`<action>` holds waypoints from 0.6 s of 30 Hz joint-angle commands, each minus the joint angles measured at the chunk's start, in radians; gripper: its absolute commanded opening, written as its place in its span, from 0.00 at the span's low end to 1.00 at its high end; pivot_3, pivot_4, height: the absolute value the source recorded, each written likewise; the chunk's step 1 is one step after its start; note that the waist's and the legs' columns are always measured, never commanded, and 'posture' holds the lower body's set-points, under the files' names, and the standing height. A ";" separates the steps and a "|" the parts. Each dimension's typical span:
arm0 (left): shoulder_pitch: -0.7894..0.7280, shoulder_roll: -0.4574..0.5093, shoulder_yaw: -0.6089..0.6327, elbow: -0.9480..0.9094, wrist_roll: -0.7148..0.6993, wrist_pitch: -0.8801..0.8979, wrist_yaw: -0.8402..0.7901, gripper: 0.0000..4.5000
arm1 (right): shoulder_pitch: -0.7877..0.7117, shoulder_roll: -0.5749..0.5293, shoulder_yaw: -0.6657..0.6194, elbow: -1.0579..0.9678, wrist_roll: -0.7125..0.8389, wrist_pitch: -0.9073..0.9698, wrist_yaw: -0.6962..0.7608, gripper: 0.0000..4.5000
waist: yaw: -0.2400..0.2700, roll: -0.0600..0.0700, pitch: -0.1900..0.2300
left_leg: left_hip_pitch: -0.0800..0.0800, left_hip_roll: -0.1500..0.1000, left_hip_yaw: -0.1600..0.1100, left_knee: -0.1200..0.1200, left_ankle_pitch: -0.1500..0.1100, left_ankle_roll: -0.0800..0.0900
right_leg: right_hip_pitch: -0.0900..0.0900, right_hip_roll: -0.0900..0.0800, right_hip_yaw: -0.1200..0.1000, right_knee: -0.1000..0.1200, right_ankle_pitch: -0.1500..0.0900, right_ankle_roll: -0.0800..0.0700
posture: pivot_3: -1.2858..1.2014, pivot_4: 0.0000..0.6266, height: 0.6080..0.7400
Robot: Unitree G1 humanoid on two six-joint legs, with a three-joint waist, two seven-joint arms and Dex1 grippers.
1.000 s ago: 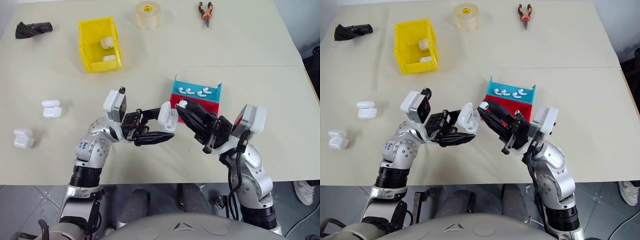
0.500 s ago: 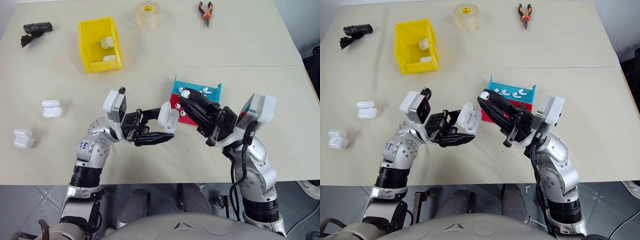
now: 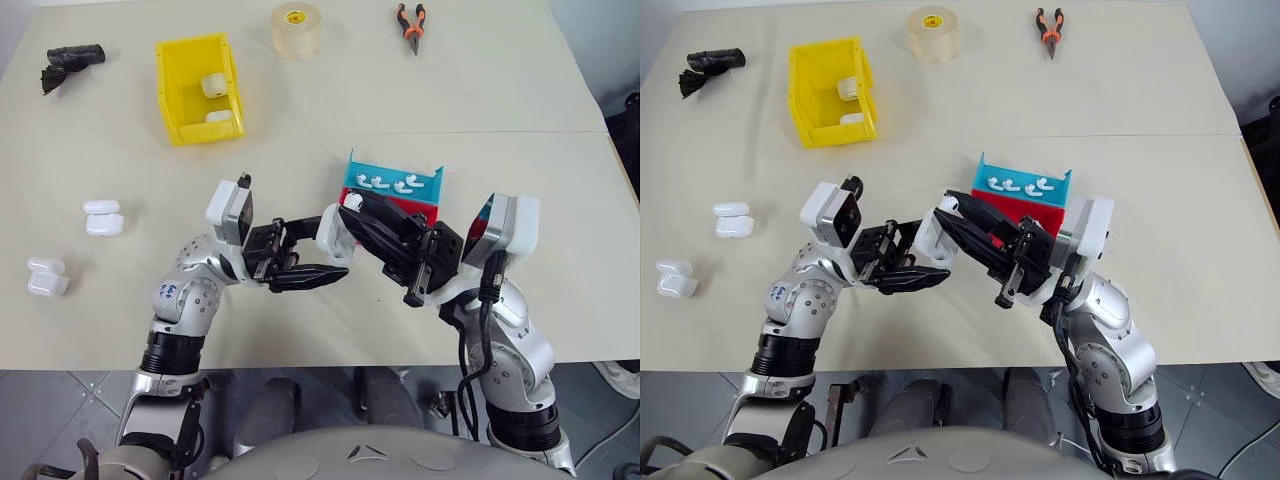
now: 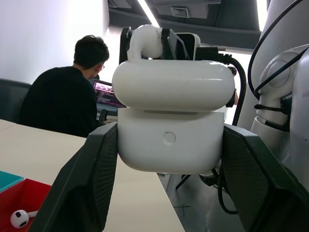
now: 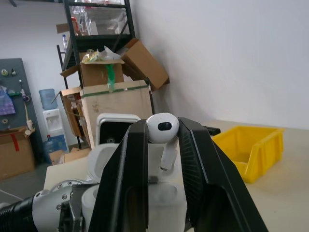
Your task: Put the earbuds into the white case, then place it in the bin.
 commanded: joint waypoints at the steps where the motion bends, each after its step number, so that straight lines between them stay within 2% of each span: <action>1: -0.004 -0.003 0.001 -0.031 -0.015 -0.005 -0.008 0.62 | 0.020 -0.016 0.000 0.015 -0.014 -0.020 0.034 0.12 | 0.000 0.000 0.000 | 0.000 0.000 0.000 0.000 0.000 0.000 | 0.000 0.000 0.000 0.000 0.000 0.000 | 0.52 0.24 1.00; 18: -0.018 -0.001 -0.001 -0.025 -0.005 -0.012 -0.017 0.62 | 0.020 -0.040 0.044 0.087 -0.072 -0.054 0.109 0.12 | 0.000 0.000 0.000 | 0.000 0.000 0.000 0.000 0.000 0.000 | 0.000 0.000 0.000 0.000 0.000 0.000 | 0.52 0.24 1.00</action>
